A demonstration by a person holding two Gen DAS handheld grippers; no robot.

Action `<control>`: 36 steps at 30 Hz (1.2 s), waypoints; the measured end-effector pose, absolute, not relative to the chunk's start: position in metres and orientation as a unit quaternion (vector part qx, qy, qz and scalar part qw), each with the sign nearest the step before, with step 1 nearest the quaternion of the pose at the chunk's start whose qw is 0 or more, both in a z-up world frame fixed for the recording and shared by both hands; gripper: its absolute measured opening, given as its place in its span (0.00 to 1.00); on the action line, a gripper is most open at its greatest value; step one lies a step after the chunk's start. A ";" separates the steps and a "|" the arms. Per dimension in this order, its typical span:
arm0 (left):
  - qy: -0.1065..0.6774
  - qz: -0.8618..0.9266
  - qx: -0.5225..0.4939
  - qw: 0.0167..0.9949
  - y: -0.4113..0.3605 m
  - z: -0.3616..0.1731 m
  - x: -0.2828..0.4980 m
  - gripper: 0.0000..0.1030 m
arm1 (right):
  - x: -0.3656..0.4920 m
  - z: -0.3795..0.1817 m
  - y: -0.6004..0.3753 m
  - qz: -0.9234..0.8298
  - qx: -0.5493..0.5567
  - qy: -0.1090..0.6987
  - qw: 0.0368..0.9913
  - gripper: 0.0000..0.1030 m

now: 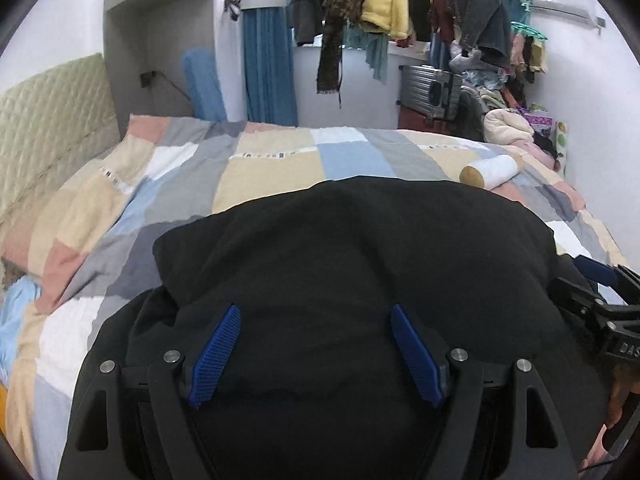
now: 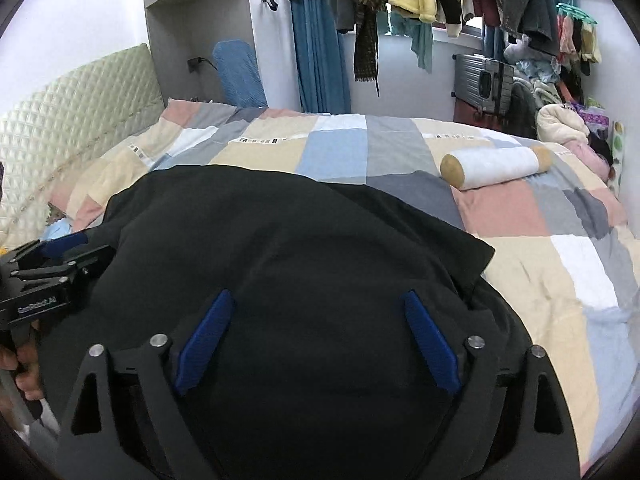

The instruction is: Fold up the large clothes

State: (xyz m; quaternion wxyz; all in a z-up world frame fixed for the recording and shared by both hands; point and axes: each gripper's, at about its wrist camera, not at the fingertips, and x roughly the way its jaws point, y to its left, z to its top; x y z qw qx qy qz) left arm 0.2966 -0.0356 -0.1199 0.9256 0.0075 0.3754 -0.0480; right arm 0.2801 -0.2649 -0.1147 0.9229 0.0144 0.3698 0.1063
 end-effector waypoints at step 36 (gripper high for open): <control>0.411 -0.015 -0.046 0.910 0.039 -0.158 0.341 0.80 | 0.345 -0.168 -0.342 0.068 0.094 0.421 0.899 0.99</control>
